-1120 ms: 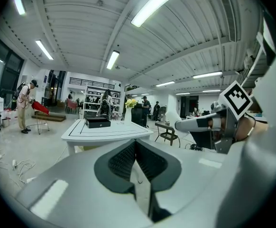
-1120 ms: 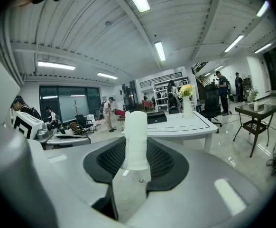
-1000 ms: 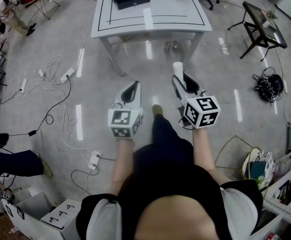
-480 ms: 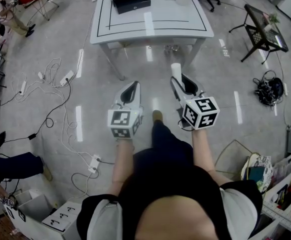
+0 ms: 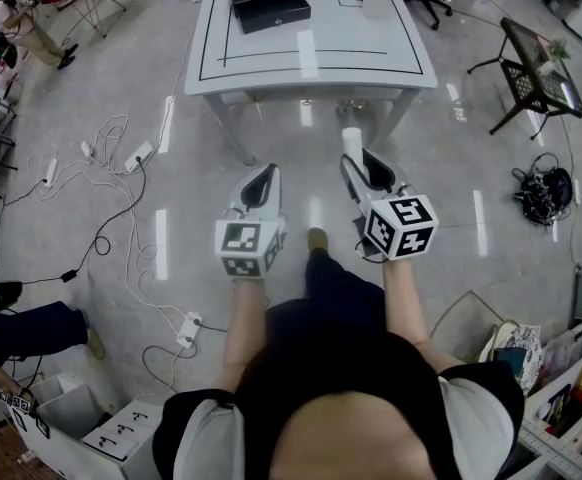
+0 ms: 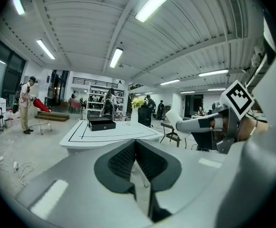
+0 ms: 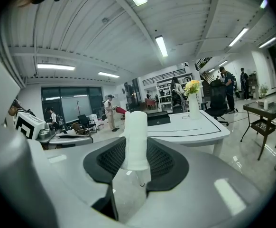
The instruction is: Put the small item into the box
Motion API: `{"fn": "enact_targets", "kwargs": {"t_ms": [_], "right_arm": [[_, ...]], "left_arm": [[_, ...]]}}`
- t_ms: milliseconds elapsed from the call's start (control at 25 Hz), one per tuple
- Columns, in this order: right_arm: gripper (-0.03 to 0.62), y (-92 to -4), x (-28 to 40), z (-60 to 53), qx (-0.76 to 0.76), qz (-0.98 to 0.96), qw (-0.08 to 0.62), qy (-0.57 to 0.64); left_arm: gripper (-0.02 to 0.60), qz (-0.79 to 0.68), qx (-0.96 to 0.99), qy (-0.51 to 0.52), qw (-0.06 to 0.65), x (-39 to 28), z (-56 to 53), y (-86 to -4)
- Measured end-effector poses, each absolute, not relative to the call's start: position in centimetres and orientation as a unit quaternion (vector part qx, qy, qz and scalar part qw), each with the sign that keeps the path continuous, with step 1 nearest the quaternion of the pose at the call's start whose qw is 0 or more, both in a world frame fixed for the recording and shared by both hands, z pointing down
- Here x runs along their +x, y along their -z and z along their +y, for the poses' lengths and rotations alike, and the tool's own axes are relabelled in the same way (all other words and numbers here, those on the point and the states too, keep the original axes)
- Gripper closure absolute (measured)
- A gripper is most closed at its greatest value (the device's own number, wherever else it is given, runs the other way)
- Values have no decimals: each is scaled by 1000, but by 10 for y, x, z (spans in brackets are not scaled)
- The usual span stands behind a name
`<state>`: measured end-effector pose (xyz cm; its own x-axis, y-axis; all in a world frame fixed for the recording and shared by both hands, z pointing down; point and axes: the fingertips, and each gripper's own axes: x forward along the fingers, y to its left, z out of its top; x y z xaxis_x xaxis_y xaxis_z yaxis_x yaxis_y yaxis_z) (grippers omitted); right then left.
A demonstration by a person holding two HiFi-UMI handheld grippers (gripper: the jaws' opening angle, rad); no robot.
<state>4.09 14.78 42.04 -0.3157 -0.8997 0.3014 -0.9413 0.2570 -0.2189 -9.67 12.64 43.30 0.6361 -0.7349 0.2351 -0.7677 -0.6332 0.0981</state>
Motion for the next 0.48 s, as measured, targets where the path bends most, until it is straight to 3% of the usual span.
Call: {"fn": "enact_targets", "kwargs": {"t_ms": [480], "right_arm": [[457, -423, 57, 100, 573, -796, 59, -186]], "left_arm": [[572, -422, 897, -87, 99, -79, 82, -433]]}}
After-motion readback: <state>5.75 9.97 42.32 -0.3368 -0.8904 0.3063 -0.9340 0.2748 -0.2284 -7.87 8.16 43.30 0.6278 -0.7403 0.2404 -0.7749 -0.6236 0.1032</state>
